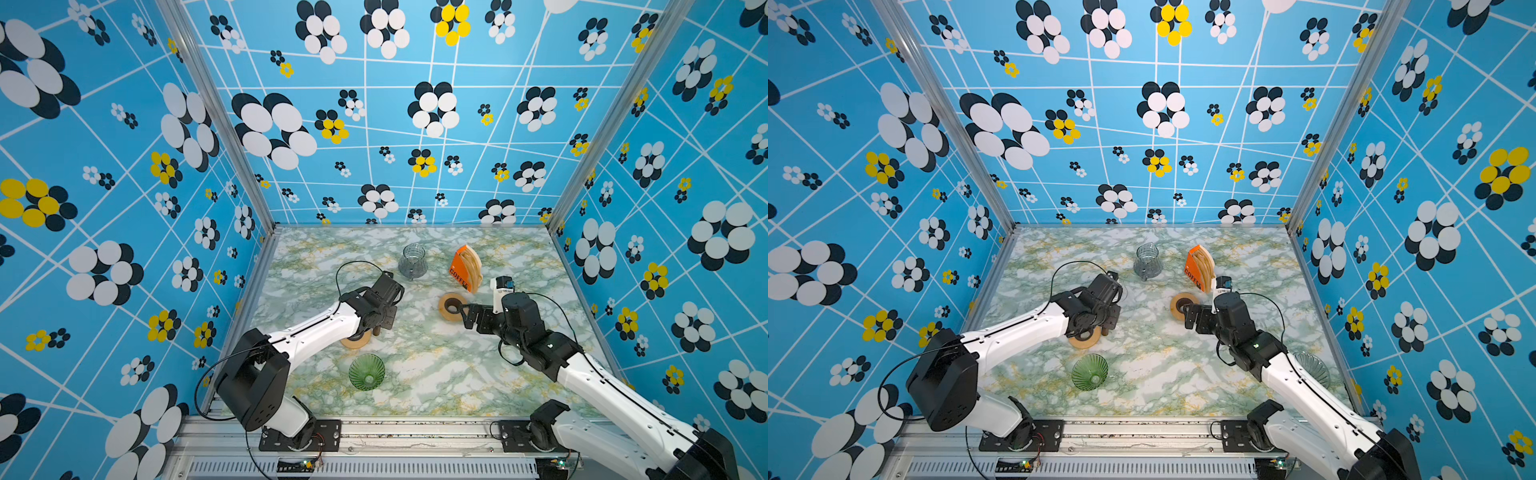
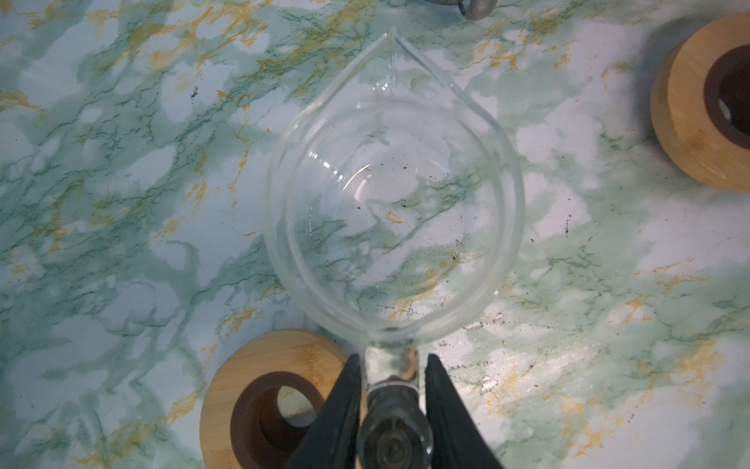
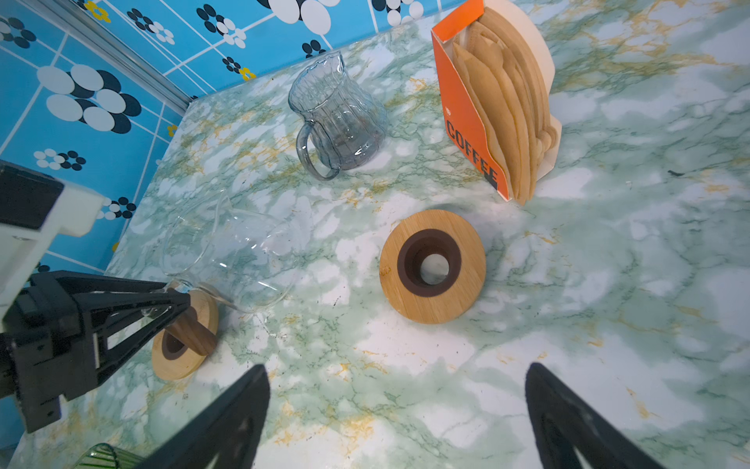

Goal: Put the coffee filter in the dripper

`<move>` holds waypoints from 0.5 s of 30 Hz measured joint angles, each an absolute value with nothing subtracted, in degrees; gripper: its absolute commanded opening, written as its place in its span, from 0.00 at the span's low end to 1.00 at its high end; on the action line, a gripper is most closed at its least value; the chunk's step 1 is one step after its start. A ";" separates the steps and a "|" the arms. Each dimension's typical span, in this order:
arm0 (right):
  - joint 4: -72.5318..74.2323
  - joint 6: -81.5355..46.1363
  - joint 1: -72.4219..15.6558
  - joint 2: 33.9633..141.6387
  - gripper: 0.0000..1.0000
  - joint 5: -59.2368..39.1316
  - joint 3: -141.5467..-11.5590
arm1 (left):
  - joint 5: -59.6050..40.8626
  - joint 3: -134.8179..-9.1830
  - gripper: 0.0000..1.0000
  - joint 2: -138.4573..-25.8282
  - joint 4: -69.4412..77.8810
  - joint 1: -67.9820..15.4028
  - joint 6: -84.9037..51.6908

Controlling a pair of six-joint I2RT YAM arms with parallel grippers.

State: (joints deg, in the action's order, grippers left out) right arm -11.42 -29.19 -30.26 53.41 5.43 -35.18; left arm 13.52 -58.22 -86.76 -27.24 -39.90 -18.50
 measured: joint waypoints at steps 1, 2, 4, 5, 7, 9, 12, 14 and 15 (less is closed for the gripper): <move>-11.42 -29.19 -30.26 53.41 1.00 5.41 -35.18 | 13.52 -58.22 0.32 -86.74 -27.24 -39.90 -18.50; -11.42 -29.21 -30.26 53.41 0.99 5.43 -35.18 | 13.52 -58.22 0.33 -86.67 -27.24 -39.90 -18.52; -11.42 -29.19 -30.26 53.41 0.99 5.41 -35.18 | 13.52 -58.22 0.34 -86.37 -27.27 -39.90 -18.65; -11.42 -29.19 -30.26 53.41 0.99 5.41 -35.18 | 13.52 -58.17 0.35 -86.00 -27.27 -39.90 -18.83; -11.42 -29.19 -30.26 53.43 0.99 5.41 -35.18 | 13.52 -58.13 0.35 -85.17 -27.27 -39.90 -18.90; -11.40 -29.17 -30.26 53.52 0.99 5.34 -35.18 | 13.50 -58.13 0.36 -84.29 -27.42 -39.90 -18.92; -11.42 -29.15 -30.26 53.91 0.99 5.04 -35.18 | 13.30 -58.13 0.37 -82.87 -28.16 -39.90 -19.42; -11.40 -29.15 -30.26 54.04 1.00 4.91 -35.18 | 13.10 -57.93 0.39 -81.34 -28.93 -39.97 -20.01; -11.42 -29.15 -30.26 54.06 0.99 4.82 -35.18 | 12.97 -57.71 0.40 -80.23 -29.36 -40.01 -20.38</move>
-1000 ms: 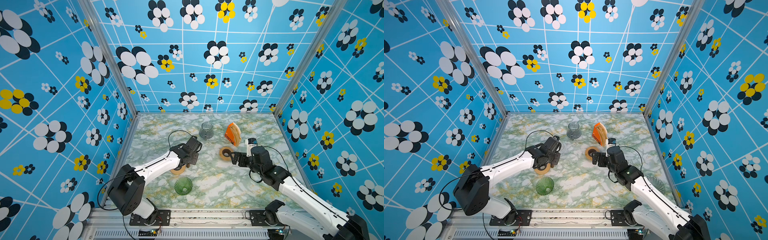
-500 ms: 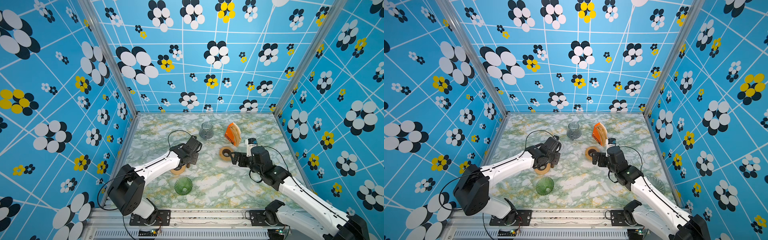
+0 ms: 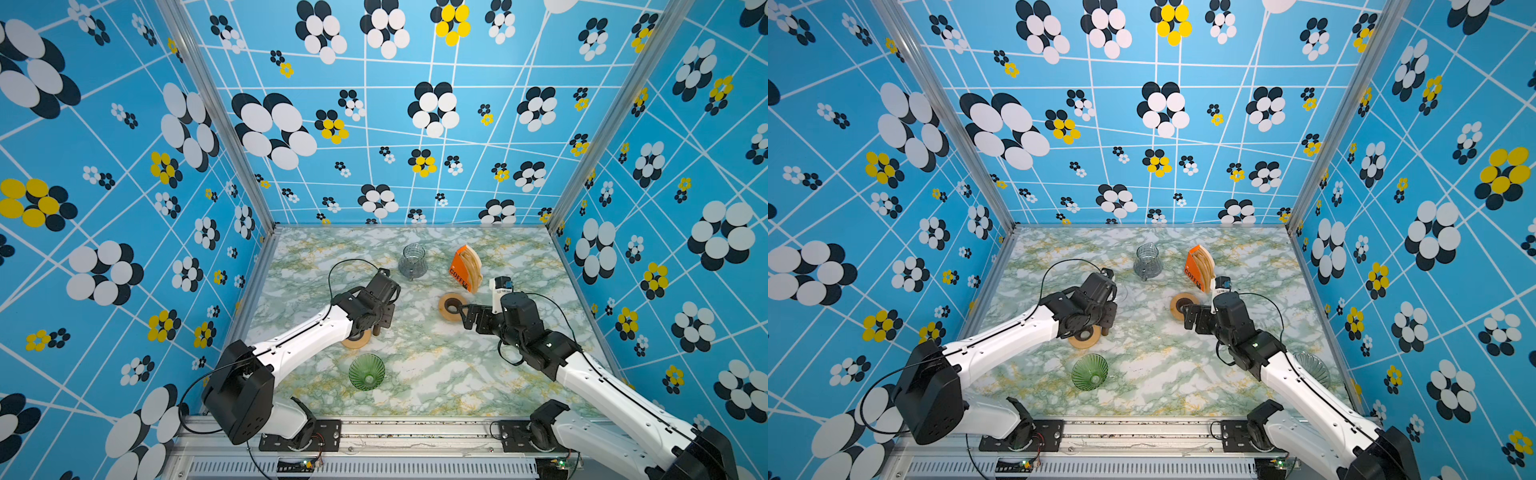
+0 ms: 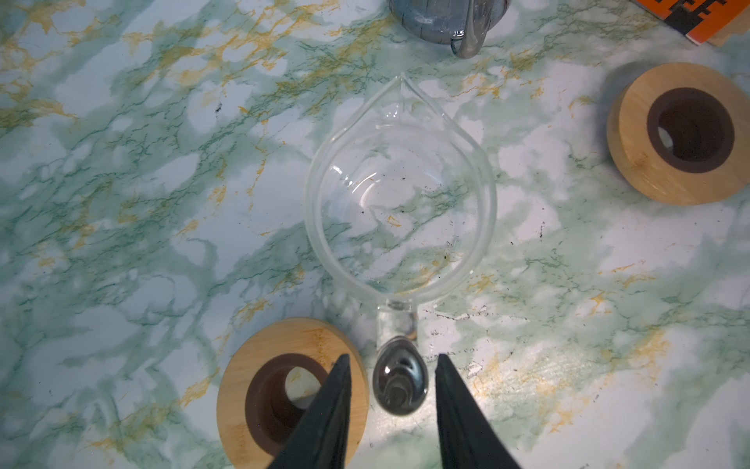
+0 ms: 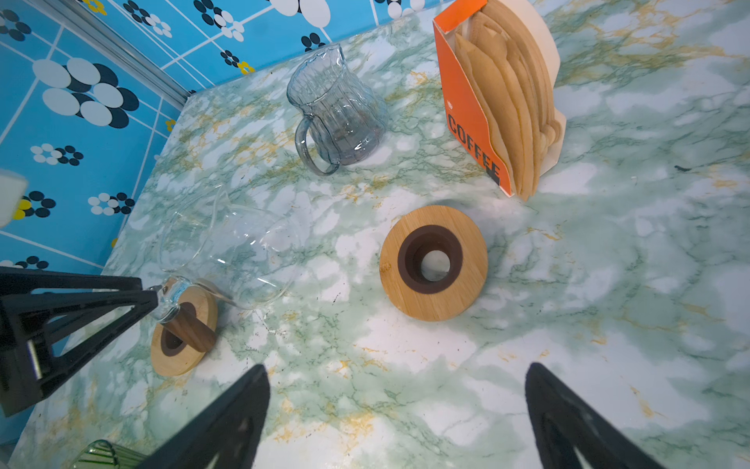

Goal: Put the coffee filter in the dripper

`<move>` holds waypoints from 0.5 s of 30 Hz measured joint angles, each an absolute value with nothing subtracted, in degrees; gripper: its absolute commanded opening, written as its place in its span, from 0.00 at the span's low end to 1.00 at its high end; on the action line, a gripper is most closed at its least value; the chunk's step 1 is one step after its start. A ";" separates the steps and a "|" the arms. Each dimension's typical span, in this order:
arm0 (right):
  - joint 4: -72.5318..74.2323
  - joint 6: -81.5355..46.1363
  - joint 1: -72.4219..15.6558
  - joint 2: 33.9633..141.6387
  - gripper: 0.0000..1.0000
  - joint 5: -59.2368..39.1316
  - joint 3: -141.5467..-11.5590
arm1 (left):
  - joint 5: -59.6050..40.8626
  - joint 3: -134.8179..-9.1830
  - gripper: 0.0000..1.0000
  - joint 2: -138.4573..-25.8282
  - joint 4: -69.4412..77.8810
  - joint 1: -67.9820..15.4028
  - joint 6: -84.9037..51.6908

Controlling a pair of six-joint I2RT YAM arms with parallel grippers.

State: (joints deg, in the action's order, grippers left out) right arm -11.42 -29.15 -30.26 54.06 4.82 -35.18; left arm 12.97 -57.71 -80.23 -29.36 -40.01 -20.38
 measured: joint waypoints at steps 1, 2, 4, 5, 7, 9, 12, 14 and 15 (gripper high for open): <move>-11.40 -29.15 -30.26 54.08 0.99 4.71 -35.18 | 12.82 -57.69 0.41 -79.42 -29.87 -40.01 -20.51; -11.42 -29.15 -30.26 54.08 0.99 4.60 -35.18 | 12.71 -57.69 0.42 -78.24 -30.55 -40.01 -20.86; -11.40 -29.17 -30.37 54.22 0.99 4.58 -35.20 | 12.51 -57.69 0.42 -76.53 -31.66 -40.03 -21.67; -11.42 -29.17 -30.37 54.43 0.99 4.58 -35.22 | 12.43 -57.69 0.42 -75.72 -32.25 -39.99 -22.02; -11.57 -29.17 -30.61 55.37 0.99 4.62 -35.68 | 11.94 -57.63 0.42 -74.61 -33.23 -39.66 -22.81; -11.92 -29.15 -31.55 56.51 0.99 4.86 -36.53 | 10.87 -56.86 0.42 -73.23 -33.45 -38.54 -23.70; -12.67 -28.97 -34.24 57.30 1.00 6.46 -37.95 | 8.38 -54.78 0.48 -71.07 -33.41 -35.51 -25.26; -13.26 -29.85 -35.53 57.28 0.99 7.73 -38.85 | 6.35 -53.10 0.49 -69.58 -33.34 -32.75 -26.39; -13.78 -31.03 -35.81 57.30 1.00 8.84 -39.48 | 4.93 -52.18 0.49 -68.86 -33.21 -31.07 -26.83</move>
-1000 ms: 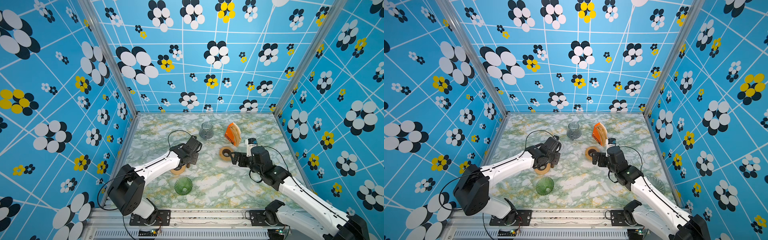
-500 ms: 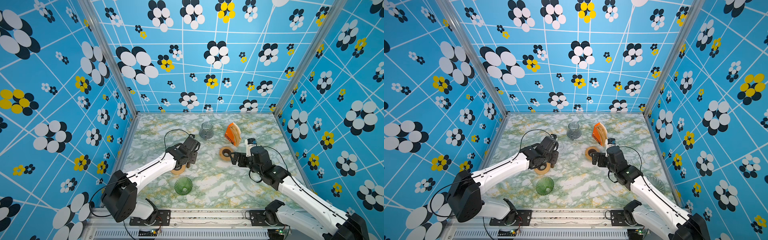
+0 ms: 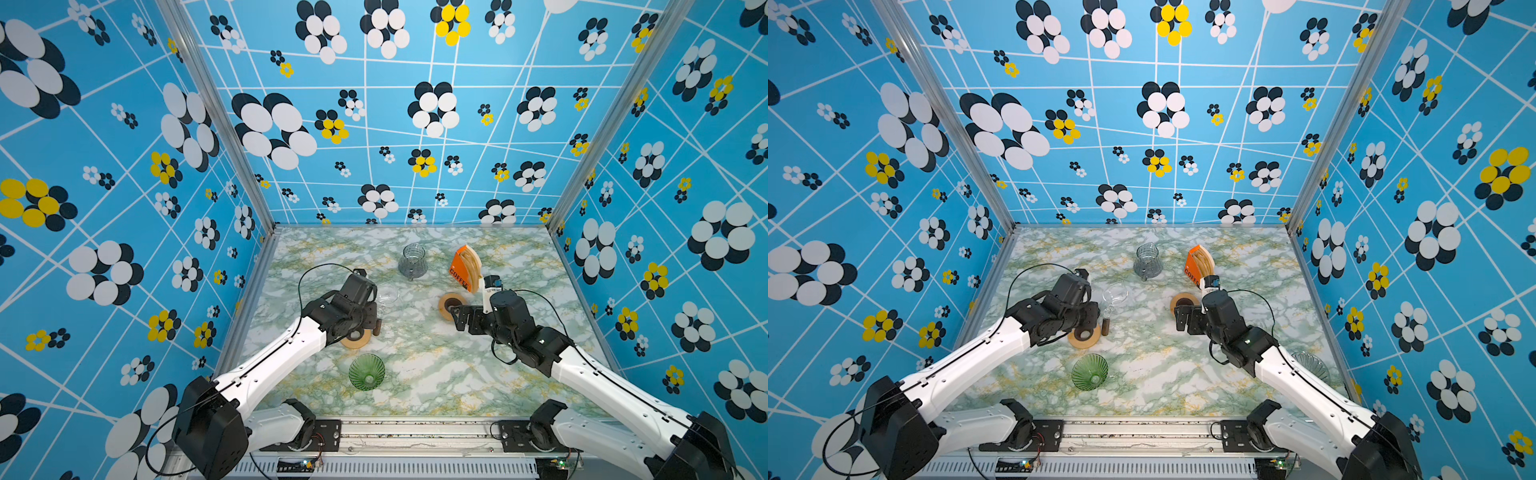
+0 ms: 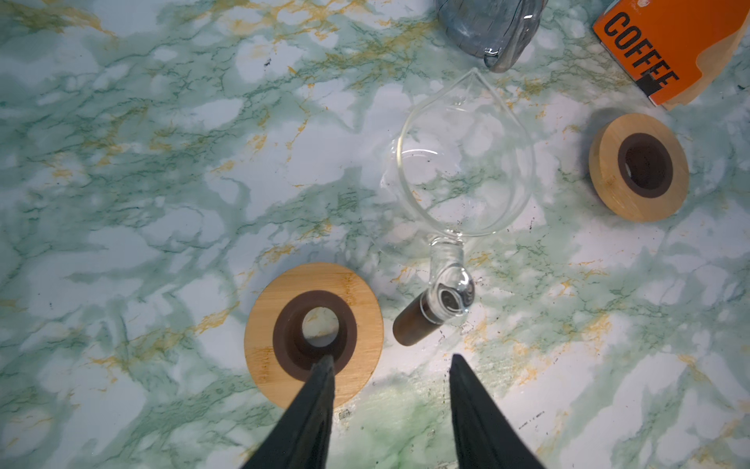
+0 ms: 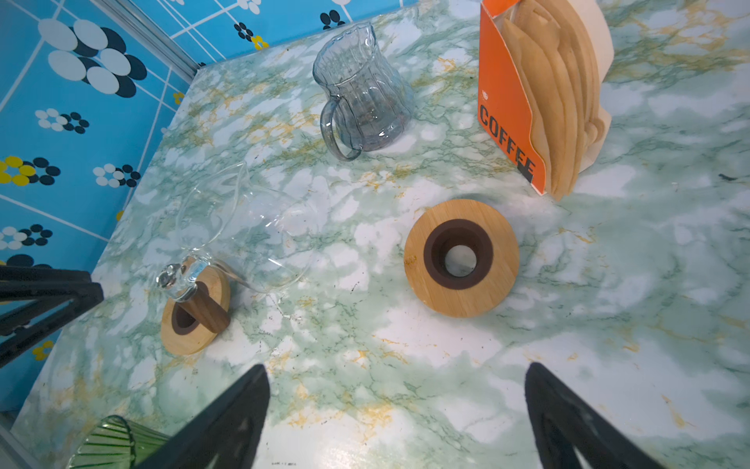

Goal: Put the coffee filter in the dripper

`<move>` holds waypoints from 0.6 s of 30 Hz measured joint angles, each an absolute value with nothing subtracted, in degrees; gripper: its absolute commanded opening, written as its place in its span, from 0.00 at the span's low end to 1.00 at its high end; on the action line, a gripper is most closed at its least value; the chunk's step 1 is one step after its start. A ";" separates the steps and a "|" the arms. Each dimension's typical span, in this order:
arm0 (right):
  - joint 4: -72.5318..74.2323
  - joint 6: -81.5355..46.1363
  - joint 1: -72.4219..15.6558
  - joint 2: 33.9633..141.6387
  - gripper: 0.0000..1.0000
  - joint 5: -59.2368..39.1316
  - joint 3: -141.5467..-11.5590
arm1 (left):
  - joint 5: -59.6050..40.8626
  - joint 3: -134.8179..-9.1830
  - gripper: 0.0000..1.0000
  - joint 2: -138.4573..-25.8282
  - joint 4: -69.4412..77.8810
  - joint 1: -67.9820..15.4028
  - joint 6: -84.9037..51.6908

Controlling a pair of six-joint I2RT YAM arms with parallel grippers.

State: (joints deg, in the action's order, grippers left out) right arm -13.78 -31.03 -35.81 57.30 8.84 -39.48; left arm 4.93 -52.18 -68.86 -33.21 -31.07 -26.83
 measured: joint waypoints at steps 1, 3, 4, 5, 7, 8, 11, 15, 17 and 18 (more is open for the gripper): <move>-14.52 -32.36 -35.83 57.28 0.99 10.04 -40.27 | 3.42 -51.22 0.50 -68.16 -32.99 -29.23 -27.49; -15.62 -34.15 -35.83 57.28 1.00 11.75 -41.54 | 1.26 -49.76 0.52 -67.24 -32.75 -26.41 -28.18; -16.38 -34.96 -35.83 57.28 0.99 12.40 -42.19 | 0.36 -49.10 0.52 -66.96 -32.77 -24.99 -28.93; -16.95 -35.20 -35.83 57.28 0.99 12.73 -42.61 | -0.19 -48.77 0.52 -66.94 -32.84 -23.99 -29.45; -18.35 -35.07 -35.83 57.30 0.99 12.97 -43.44 | -1.19 -48.47 0.54 -66.94 -32.80 -22.11 -30.13; -18.81 -34.65 -35.83 57.39 0.99 12.64 -43.66 | -1.78 -48.29 0.55 -66.92 -32.80 -21.37 -30.39; -20.27 -31.92 -36.03 58.59 0.99 10.09 -45.06 | -4.21 -45.87 0.59 -66.50 -30.83 -18.96 -31.07; -20.82 -30.35 -36.53 59.72 0.99 6.55 -46.13 | -8.67 -40.47 0.60 -65.12 -28.47 -14.48 -33.45; -20.80 -30.24 -36.60 59.72 0.99 4.56 -46.15 | -10.35 -38.74 0.60 -64.95 -28.05 -12.58 -34.22; -20.78 -30.22 -36.64 59.75 1.00 3.31 -46.13 | -11.05 -38.13 0.60 -64.90 -27.73 -11.88 -34.59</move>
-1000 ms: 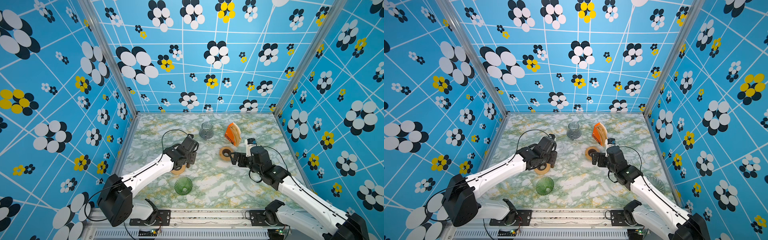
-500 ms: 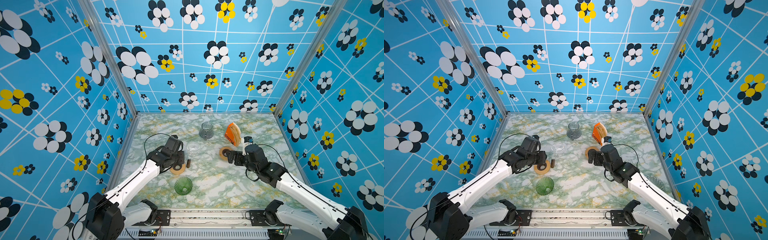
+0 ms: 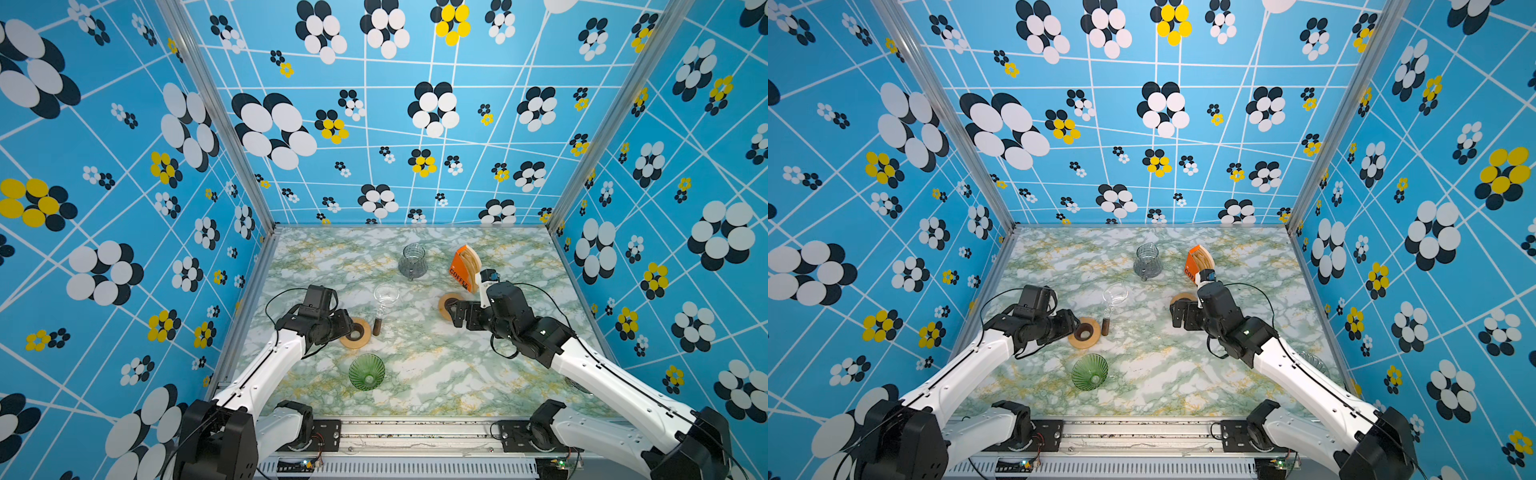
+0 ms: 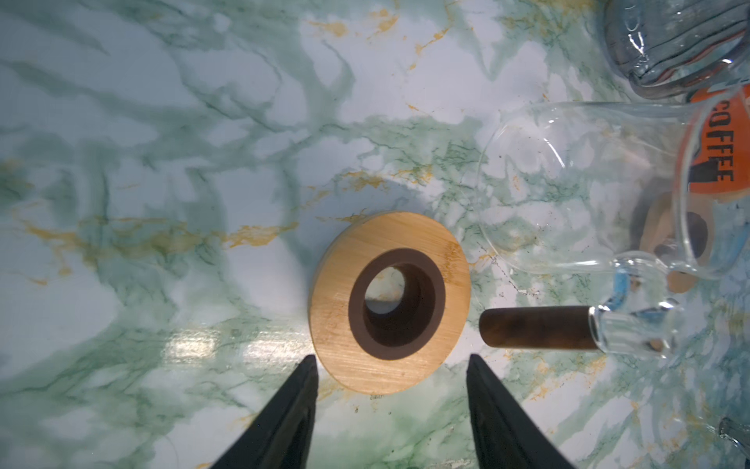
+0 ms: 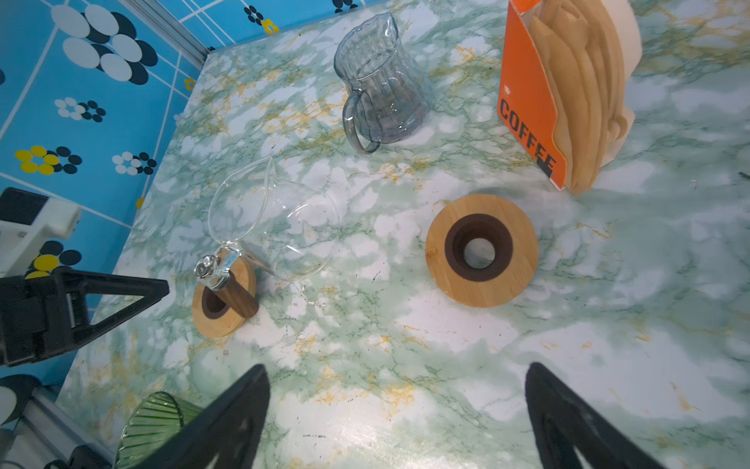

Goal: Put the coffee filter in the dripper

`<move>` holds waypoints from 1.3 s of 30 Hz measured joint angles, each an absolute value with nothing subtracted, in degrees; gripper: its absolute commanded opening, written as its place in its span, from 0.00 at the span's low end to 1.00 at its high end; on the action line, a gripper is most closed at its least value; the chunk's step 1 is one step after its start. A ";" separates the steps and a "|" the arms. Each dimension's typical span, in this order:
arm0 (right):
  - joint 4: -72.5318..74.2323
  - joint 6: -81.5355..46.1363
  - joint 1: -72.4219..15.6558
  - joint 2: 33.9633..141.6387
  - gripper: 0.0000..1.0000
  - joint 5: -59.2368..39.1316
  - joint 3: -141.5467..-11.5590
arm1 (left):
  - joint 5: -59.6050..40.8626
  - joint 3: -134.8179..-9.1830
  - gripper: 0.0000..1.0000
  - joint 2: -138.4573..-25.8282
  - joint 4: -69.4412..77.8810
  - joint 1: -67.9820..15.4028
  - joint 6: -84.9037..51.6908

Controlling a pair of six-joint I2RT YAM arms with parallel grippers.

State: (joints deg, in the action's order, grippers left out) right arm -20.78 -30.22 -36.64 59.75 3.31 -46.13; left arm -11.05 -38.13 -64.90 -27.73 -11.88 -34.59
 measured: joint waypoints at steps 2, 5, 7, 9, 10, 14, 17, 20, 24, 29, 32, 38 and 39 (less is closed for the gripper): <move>-20.62 -30.11 -36.91 59.75 0.99 1.56 -46.13 | -12.75 -37.28 0.60 -64.79 -26.83 -10.76 -35.00; -20.47 -29.36 -37.95 59.94 0.99 -0.36 -46.30 | -15.73 -36.27 0.60 -64.77 -25.34 -8.88 -35.27; -20.43 -29.08 -38.39 60.25 0.99 -1.56 -46.57 | -17.65 -35.68 0.59 -65.08 -24.18 -7.75 -35.38; -20.34 -28.80 -38.50 60.49 0.99 -2.90 -46.78 | -19.53 -34.87 0.59 -65.78 -22.46 -6.61 -35.38; -20.32 -28.69 -38.50 60.51 0.99 -3.44 -46.78 | -20.10 -34.50 0.58 -66.02 -21.82 -6.31 -35.42; -19.88 -28.23 -38.52 60.51 0.99 -5.78 -46.78 | -21.50 -32.64 0.58 -67.26 -20.12 -5.67 -35.57; -19.25 -27.90 -38.68 60.51 0.99 -7.99 -46.78 | -21.45 -32.01 0.58 -67.44 -20.03 -5.63 -35.57; -17.85 -27.81 -39.05 60.62 0.99 -10.26 -46.78 | -21.41 -31.24 0.59 -67.44 -19.05 -5.63 -35.62; -16.49 -27.59 -40.12 61.17 0.99 -11.73 -46.81 | -21.04 -29.74 0.59 -67.44 -17.72 -5.63 -35.57; -16.29 -27.59 -42.48 62.57 0.99 -12.05 -47.42 | -20.99 -28.53 0.62 -67.44 -17.06 -5.61 -35.51; -15.97 -27.62 -43.68 62.92 0.99 -11.94 -47.42 | -21.17 -28.45 0.63 -67.81 -16.64 -5.26 -35.38; -15.66 -27.66 -45.39 63.51 0.99 -11.22 -47.42 | -22.94 -28.38 0.61 -71.00 -14.52 -3.42 -35.35; -15.64 -27.66 -45.43 63.61 0.99 -11.14 -47.44 | -23.27 -28.34 0.60 -71.35 -14.15 -3.20 -35.38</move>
